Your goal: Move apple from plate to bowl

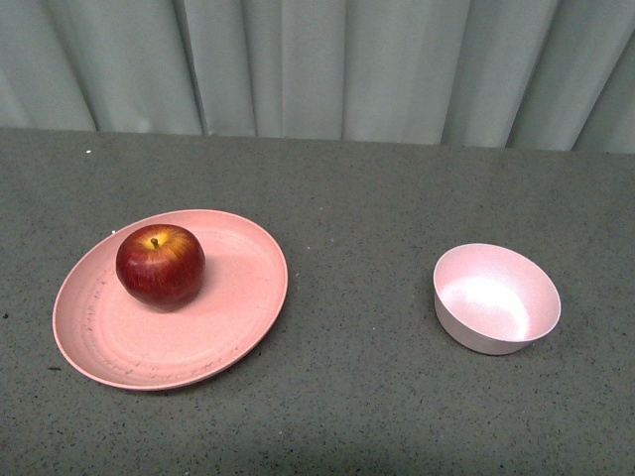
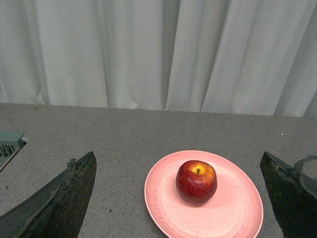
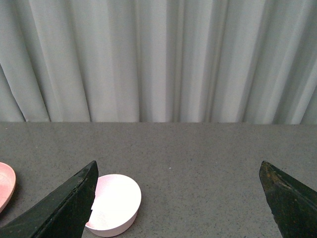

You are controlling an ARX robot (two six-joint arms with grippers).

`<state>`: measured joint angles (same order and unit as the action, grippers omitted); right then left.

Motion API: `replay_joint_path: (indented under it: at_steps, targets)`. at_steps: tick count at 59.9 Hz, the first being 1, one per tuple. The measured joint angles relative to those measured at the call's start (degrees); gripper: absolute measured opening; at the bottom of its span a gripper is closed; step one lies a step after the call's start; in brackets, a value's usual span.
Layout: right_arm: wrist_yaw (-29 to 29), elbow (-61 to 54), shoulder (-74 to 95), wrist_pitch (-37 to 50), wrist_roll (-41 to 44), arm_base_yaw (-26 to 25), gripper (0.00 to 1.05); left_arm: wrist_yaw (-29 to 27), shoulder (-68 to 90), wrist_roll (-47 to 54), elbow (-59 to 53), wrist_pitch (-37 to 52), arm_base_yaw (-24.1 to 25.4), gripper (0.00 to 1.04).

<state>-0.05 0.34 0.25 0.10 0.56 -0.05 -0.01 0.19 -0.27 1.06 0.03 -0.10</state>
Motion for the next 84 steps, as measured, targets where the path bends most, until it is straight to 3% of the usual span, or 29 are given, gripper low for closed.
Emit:
replay_joint_path:
  at_steps: [84]
  targets:
    - [0.00,0.00,0.00,-0.02,0.00,0.00,0.95,0.00,0.00,0.02,0.00,0.00,0.00,0.98]
